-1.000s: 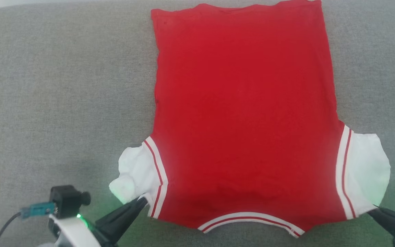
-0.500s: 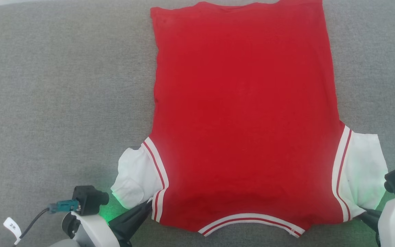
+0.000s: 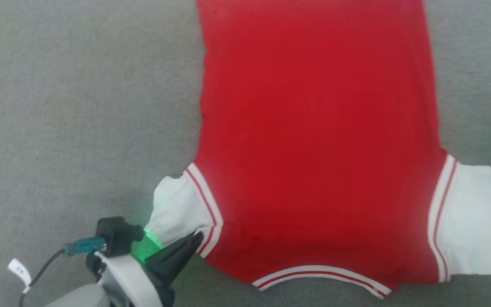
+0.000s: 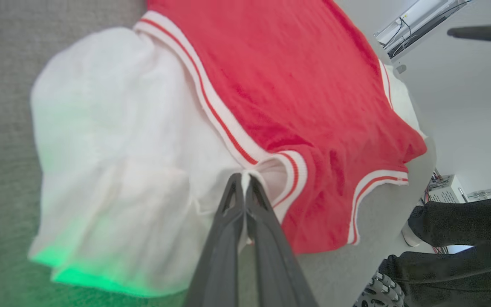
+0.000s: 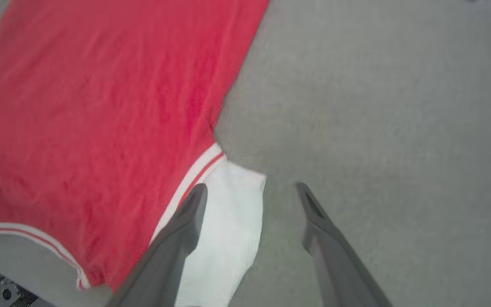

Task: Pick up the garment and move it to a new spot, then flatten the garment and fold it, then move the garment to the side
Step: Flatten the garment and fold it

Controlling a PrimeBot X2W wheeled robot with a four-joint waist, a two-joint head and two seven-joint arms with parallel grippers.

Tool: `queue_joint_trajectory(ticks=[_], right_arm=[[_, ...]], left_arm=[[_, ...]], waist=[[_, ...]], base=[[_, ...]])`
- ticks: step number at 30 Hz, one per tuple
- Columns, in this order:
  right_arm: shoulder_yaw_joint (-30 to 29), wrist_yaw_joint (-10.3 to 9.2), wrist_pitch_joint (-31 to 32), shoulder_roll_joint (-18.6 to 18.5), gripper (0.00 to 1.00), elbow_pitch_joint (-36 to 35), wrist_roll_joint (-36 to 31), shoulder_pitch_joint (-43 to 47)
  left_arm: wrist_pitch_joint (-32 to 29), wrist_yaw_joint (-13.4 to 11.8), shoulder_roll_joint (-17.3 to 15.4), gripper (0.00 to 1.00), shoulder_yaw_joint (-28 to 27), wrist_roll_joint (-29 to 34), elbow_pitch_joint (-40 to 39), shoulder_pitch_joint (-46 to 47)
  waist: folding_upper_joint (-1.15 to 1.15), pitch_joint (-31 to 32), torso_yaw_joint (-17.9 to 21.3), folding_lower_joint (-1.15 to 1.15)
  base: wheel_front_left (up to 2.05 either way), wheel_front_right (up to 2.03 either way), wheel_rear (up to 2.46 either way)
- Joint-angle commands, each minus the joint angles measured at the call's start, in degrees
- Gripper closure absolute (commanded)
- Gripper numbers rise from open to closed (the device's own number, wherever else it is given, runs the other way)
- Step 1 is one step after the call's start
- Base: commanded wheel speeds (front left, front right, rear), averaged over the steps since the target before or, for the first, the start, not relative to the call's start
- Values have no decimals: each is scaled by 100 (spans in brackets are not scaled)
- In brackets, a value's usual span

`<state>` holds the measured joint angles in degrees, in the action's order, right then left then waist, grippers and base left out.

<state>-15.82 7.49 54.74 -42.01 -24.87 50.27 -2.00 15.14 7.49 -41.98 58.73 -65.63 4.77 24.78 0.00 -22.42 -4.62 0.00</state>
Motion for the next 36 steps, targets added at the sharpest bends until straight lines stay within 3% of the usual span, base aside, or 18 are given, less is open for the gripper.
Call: queue_joint_trajectory(ticks=[1,6,16,22,29,30,31,32,36], right_arm=[[-54,-1,104,-64,0,172,-107,-522],[287,0,408,-71,0,1068,-503,-2196],[1555,-1,1314,270,0,3652,-2260,-5886],[1790,-1,1501,463,0,4764,-2967,-6950],[1883,0,1675,738,0,5588,-3322,-7200],[1933,1,1698,788,55,5629,-3313,-7191],[1957,1,1686,804,88,5661,-3300,-7209],[1940,0,1610,790,100,5690,-3319,-7250],[1886,-1,1382,761,100,5798,-3307,-7359]], left_arm=[[-1,-5,60,100,15,103,-61,144],[-1,-5,214,100,182,210,-171,432],[-8,-5,649,100,542,176,-174,1076],[-39,-28,697,100,580,196,-111,1277],[-56,-50,688,100,614,179,-99,1409],[-57,-51,699,100,624,161,-103,1429],[-57,-52,709,100,633,148,-109,1461],[-57,-52,718,100,639,140,-111,1489],[-56,-53,716,100,579,115,-94,1529]], waist=[[0,-211,-206,0],[0,-553,-536,0],[0,-1483,-1290,0],[0,-1853,-1502,0],[0,-2051,-1524,0],[0,-2055,-1515,0],[0,-2055,-1507,0],[0,-2053,-1499,0],[0,-1959,-1432,0]], base=[[0,0,0],[0,0,0],[0,0,0],[0,0,0],[0,0,0],[0,0,0],[0,0,0],[0,0,0],[0,0,0]])
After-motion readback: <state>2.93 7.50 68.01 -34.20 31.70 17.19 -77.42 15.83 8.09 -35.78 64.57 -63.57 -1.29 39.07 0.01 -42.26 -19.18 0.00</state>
